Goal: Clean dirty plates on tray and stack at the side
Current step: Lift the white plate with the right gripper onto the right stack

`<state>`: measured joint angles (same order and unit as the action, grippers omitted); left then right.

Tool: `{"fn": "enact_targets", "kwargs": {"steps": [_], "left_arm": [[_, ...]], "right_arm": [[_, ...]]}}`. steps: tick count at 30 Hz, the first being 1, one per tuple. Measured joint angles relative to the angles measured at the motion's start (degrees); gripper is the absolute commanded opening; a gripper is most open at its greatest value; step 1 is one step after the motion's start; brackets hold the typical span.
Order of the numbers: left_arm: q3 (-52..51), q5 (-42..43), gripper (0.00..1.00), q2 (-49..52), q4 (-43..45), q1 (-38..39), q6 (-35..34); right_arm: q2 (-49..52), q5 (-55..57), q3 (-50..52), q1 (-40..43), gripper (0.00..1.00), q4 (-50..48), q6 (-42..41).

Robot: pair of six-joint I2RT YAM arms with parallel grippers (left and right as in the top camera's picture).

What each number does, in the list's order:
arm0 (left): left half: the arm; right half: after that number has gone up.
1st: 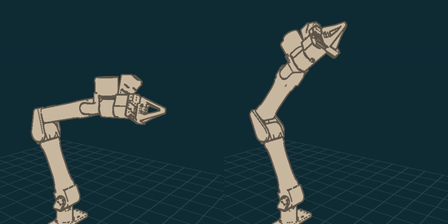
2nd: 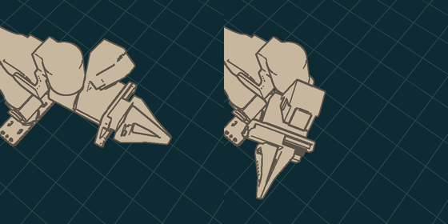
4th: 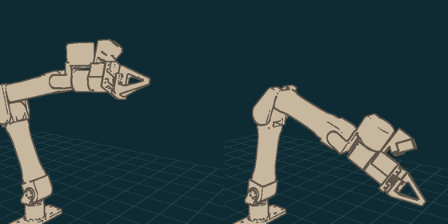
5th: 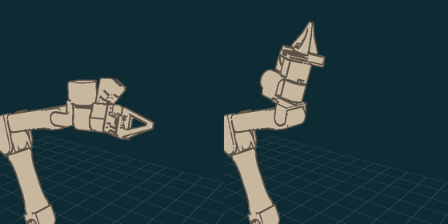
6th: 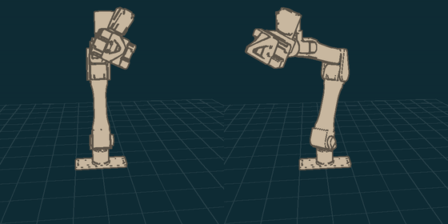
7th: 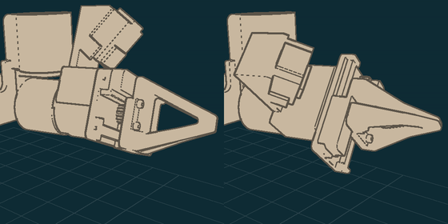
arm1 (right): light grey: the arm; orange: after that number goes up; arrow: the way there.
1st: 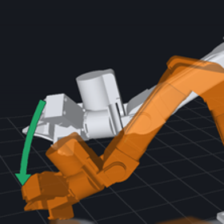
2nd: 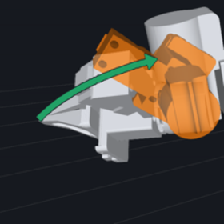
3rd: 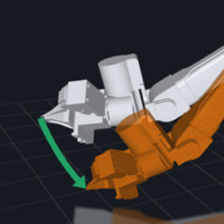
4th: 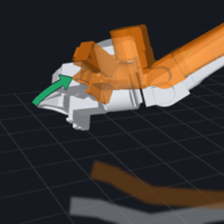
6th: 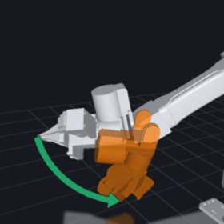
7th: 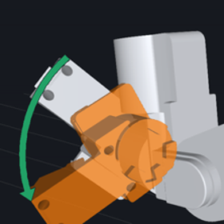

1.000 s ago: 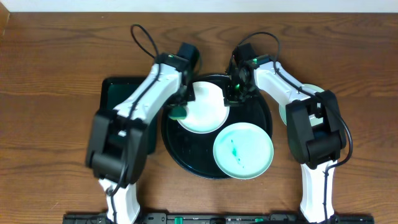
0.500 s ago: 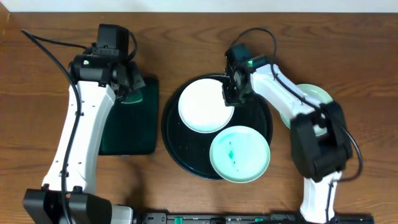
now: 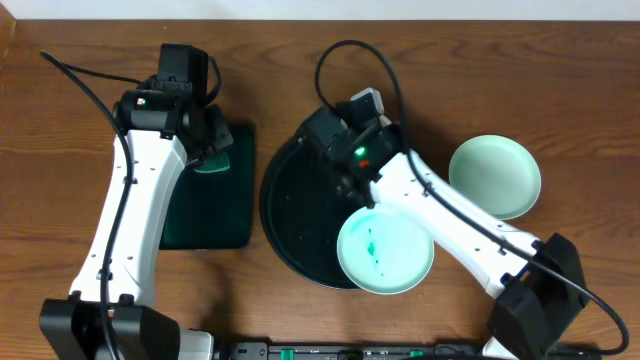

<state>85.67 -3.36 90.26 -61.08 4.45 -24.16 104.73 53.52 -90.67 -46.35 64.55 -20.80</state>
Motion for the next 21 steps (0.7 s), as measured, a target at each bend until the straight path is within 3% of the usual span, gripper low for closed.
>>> {"fn": "enact_targets", "kwargs": {"steps": [12,17,21], "left_arm": [[0.0,0.0,0.07,0.0,0.0,0.0,-0.5],[0.0,0.0,0.07,0.0,0.0,0.0,-1.4],[0.0,0.0,0.07,0.0,0.0,0.0,-1.4]], "right_arm": [[0.0,30.1,0.0,-10.1,0.01,4.6,-5.9],[0.0,31.1,0.0,-10.6,0.01,5.0,-7.7],[-0.1,19.1,0.0,-7.5,0.01,4.3,-8.5]]}}
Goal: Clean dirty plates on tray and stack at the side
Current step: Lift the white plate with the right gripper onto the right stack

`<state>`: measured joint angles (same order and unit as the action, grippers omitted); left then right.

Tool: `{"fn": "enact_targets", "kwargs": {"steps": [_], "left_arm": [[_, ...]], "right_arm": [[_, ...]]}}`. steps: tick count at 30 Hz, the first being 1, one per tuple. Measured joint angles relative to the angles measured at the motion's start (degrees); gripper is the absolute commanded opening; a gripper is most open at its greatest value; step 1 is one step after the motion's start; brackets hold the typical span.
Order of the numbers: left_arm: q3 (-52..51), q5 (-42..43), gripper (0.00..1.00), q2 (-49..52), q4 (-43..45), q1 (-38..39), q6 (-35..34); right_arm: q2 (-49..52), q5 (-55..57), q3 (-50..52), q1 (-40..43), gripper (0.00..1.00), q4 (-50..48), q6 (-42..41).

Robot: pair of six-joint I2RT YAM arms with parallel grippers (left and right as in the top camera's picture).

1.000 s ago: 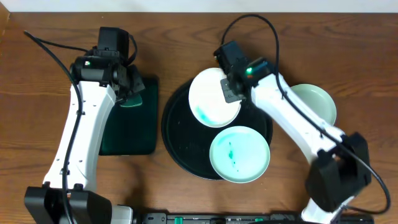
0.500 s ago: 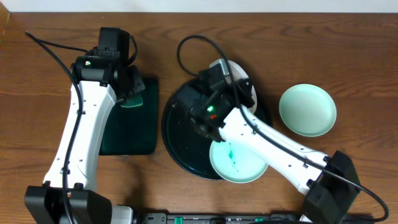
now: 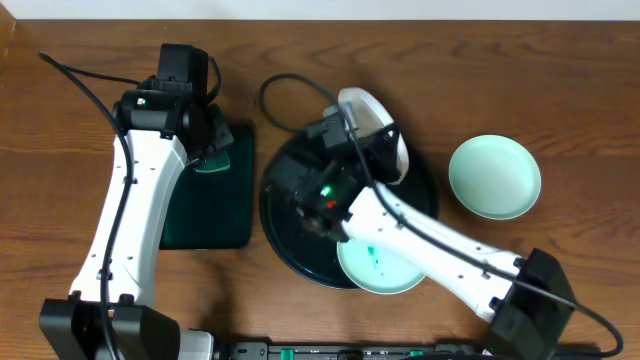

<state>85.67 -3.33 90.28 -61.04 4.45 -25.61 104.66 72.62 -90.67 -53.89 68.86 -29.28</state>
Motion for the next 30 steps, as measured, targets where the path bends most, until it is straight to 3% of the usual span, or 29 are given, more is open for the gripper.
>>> {"fn": "enact_targets", "kwargs": {"steps": [9,13,17,20,24,30], "left_arm": [[0.0,0.0,0.07,0.0,0.4,0.0,-1.2],[0.0,0.0,0.07,0.0,0.4,0.0,-1.4],[0.0,0.2,0.07,0.0,0.4,0.0,-1.4],[0.0,0.2,0.07,0.0,0.4,0.0,-1.4],[0.0,0.2,0.07,0.0,0.4,0.0,-1.4],[0.0,0.2,0.07,0.0,0.5,0.0,-1.4]], "right_arm": [[-11.8,-45.5,0.3,23.5,0.01,-9.3,6.5],[-20.2,-62.0,0.0,43.0,0.01,-6.6,8.0],[-21.1,-69.1,0.5,58.4,0.01,-3.3,9.6],[-21.0,-71.9,6.4,68.7,0.01,-5.7,10.7],[-20.7,-74.4,17.4,74.4,0.01,-12.6,11.1],[-20.1,-77.8,33.3,75.1,0.01,-27.8,11.3]]}}
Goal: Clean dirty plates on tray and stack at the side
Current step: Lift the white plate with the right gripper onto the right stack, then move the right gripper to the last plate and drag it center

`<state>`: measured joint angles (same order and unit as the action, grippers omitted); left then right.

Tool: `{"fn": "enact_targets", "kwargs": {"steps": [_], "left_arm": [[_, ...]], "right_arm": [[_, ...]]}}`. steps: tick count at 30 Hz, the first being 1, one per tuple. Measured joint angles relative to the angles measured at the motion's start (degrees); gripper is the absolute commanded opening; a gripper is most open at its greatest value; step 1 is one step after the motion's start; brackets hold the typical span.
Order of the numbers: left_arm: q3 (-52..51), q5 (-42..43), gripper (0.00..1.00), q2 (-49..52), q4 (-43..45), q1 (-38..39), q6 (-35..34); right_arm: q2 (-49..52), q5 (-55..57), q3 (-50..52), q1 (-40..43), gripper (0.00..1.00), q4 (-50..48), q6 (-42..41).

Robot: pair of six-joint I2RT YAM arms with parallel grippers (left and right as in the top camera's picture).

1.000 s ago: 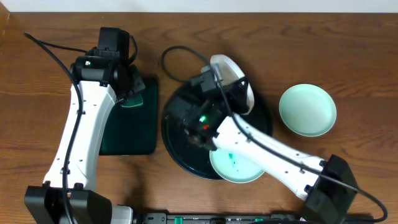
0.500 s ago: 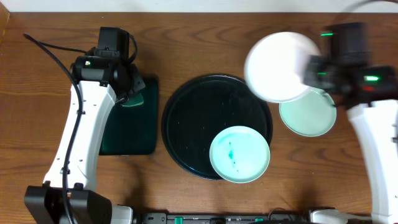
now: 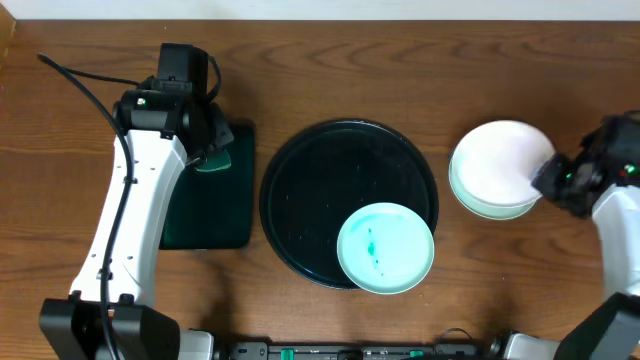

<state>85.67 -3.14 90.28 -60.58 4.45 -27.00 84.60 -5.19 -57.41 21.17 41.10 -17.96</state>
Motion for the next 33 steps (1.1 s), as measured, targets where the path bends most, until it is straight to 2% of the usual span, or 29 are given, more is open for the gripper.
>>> {"fn": "enact_targets", "kwargs": {"steps": [3,4,5,6,7,9,12,14,17,21,27,33], "left_arm": [[0.0,0.0,0.07,0.0,0.0,0.0,0.0],[0.0,0.0,0.07,0.0,0.0,0.0,0.0],[0.0,0.0,0.07,0.0,0.1,0.0,0.0],[0.0,0.0,0.07,0.0,0.2,0.0,0.0],[0.0,0.0,0.07,0.0,0.2,0.0,0.0],[0.0,0.0,0.07,0.0,0.2,0.0,0.0],[0.0,0.0,0.07,0.0,0.3,0.0,0.0],[0.0,0.0,0.07,0.0,0.4,0.0,0.0],[0.0,0.0,0.07,0.0,0.4,0.0,0.0],[0.0,0.0,0.07,0.0,0.4,0.0,0.0],[0.0,0.0,0.07,0.0,0.3,0.0,0.0],[0.0,0.0,0.07,0.0,0.2,0.0,0.0]], "right_arm": [[1.8,-0.2,3.7,0.0,0.04,-4.5,0.0],[2.4,-0.2,4.0,0.0,0.1,-5.1,0.0],[4.3,-0.2,4.3,0.0,0.23,-6.5,-0.1],[5.0,-0.2,4.3,0.0,0.32,-6.9,0.0],[6.1,-0.2,4.3,-0.2,0.36,-7.5,0.1],[7.1,-0.2,4.3,-0.8,0.35,-7.4,0.1],[7.3,-0.5,3.1,-2.3,0.35,-1.4,0.2],[7.2,-0.7,0.6,-4.0,0.39,3.2,0.3],[6.3,-4.2,-5.3,-8.9,0.46,9.3,2.4],[5.0,-10.4,-6.9,-18.0,0.47,12.0,5.8],[5.0,-13.3,-1.6,-28.4,0.45,15.6,8.2],[5.0,-13.5,1.9,-32.2,0.36,15.9,8.4]]}}
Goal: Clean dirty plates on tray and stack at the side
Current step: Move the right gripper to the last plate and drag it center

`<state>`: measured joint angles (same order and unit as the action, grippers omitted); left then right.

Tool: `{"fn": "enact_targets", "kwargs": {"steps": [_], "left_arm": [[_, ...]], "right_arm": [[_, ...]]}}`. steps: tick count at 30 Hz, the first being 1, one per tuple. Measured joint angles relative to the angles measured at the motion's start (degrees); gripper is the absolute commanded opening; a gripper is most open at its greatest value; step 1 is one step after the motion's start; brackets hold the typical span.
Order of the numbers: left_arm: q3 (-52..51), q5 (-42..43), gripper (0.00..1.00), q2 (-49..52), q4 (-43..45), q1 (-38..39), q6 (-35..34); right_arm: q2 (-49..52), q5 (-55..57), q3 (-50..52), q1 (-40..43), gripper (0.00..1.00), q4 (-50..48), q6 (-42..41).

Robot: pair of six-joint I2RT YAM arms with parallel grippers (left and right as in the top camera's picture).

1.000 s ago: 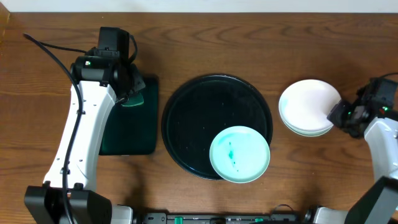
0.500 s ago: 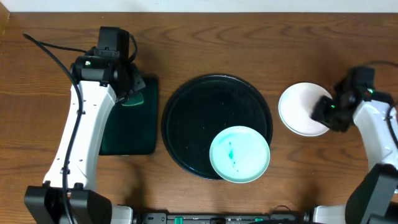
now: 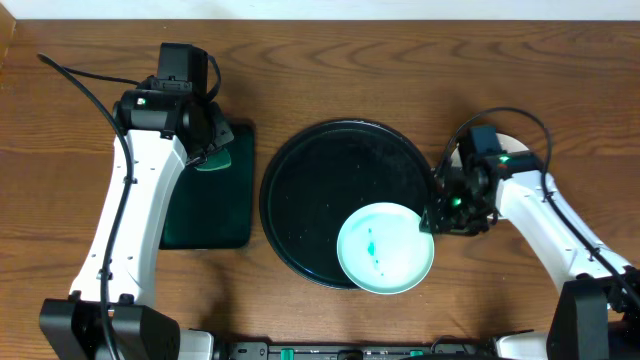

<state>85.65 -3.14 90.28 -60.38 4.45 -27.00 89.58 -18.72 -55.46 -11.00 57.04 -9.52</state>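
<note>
A mint plate [image 3: 385,248] with a green stain [image 3: 372,243] lies on the front right of the round black tray [image 3: 320,190]. My right gripper [image 3: 434,218] points down at that plate's right rim, and its dark fingers look open. To the right, my right arm hides most of the plate stack, leaving a sliver of the white plate [image 3: 512,147] showing. My left gripper [image 3: 208,150] stays at the far end of the dark green mat [image 3: 205,215], shut on a pale green sponge [image 3: 214,160].
The wooden table [image 3: 500,60] runs around the tray. Cables loop off both arms. The right arm's base stands at the front right corner and the left arm's base at the front left.
My right gripper was at the right side of the plate stack. It now stands left of the stack, at the stained plate's right rim. The left arm has not moved.
First my right arm reached over the back of the tray, with a lone mint plate at the right side. Then it held a white plate above the tray's back. Later that white plate lay on the mint one, and now the gripper is at the stained plate.
</note>
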Motion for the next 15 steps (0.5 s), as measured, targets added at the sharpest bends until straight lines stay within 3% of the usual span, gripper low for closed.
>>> {"fn": "enact_targets", "kwargs": {"steps": [7,10,15], "left_arm": [[0.0,0.0,0.07,0.0,0.0,0.0,0.0],[0.0,0.0,0.07,0.0,0.0,0.0,0.0],[0.0,0.0,0.08,0.0,0.0,0.0,0.0]], "right_arm": [[0.0,-0.2,4.8,-1.7,0.16,0.5,-0.1],[0.0,-0.1,5.4,-1.7,0.02,-1.0,-0.3],[0.0,-0.1,5.4,-1.9,0.01,-6.0,-0.7]]}}
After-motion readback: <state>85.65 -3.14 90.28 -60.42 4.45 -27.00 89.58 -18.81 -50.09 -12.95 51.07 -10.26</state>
